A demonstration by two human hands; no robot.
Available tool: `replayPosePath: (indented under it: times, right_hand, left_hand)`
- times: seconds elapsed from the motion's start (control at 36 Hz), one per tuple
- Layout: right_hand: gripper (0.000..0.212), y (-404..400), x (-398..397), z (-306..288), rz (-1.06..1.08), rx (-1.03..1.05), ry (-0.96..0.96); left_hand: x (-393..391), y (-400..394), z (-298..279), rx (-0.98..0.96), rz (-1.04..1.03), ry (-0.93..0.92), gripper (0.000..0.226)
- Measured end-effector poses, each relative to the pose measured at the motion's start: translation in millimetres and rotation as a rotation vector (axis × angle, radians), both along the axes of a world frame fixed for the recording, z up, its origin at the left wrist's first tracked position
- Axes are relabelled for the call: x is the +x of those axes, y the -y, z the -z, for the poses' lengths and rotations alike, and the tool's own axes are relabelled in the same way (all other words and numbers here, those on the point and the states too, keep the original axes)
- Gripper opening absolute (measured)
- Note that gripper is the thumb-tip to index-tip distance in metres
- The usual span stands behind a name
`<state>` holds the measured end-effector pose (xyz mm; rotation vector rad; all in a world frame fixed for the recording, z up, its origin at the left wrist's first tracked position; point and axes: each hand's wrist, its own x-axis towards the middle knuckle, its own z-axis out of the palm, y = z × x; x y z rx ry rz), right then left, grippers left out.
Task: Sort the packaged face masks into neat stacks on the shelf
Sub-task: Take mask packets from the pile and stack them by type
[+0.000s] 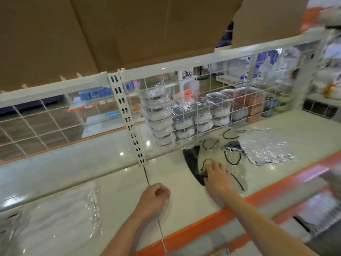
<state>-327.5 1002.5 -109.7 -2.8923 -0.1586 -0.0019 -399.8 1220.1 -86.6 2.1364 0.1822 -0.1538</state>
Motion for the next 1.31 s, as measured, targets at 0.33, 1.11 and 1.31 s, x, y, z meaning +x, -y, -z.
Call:
replayPosePath:
  times: [0.33, 1.11, 1.31]
  right_hand:
    - [0.028, 40, 14, 8, -0.192, 0.027, 0.138]
    - [0.058, 83, 14, 5, -0.148, 0.047, -0.027]
    - [0.042, 87, 32, -2, -0.121, 0.129, -0.069]
  left_hand:
    - [29, 66, -5, -0.457, -0.16, -0.171, 0.017]
    - [57, 103, 3, -0.107, -0.424, -0.025, 0.026]
    - [52, 97, -4, -0.655, -0.502, -0.152, 0.053]
